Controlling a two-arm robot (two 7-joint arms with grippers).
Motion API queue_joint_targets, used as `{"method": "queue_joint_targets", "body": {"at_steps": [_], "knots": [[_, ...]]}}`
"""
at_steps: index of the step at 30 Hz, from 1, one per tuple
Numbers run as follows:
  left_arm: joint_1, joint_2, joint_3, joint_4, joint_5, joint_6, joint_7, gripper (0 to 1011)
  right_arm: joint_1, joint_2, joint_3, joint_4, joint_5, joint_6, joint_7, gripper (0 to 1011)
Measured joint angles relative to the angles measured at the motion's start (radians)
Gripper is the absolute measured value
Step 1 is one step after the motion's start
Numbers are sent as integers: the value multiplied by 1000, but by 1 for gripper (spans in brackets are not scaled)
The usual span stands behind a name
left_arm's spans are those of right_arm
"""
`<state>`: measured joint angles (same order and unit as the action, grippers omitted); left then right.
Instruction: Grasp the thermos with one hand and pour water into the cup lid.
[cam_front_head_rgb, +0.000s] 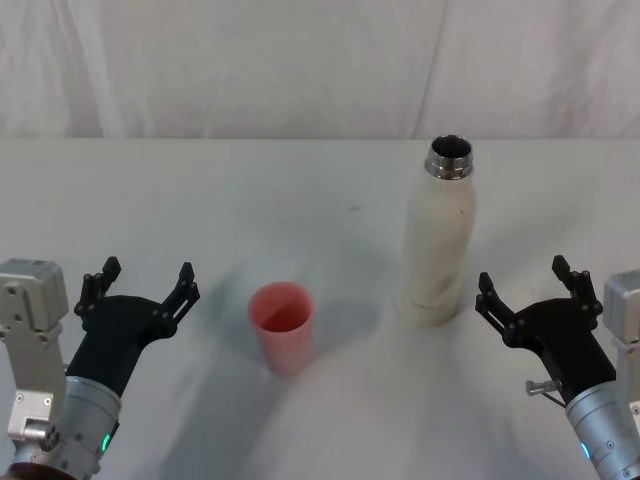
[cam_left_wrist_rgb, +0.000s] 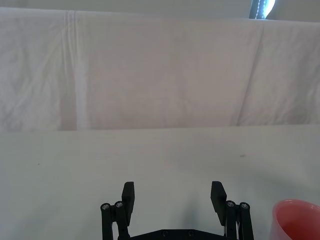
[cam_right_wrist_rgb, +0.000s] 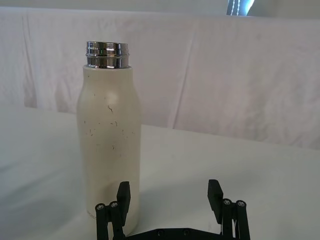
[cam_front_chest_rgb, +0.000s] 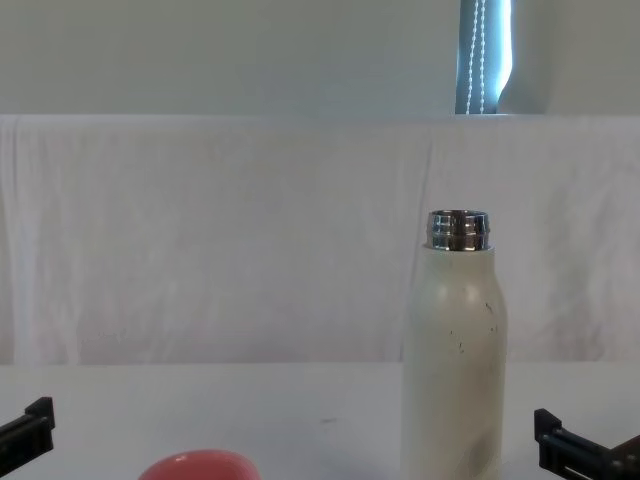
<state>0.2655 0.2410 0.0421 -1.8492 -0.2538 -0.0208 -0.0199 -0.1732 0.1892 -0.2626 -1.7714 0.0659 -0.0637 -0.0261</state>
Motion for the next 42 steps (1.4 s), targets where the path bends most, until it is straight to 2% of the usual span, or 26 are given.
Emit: {"method": "queue_joint_targets", "body": {"at_steps": [42], "knots": [[0,0,0,0,0,0,0,1001,0,0,0,0,0,0,0,1001]]}}
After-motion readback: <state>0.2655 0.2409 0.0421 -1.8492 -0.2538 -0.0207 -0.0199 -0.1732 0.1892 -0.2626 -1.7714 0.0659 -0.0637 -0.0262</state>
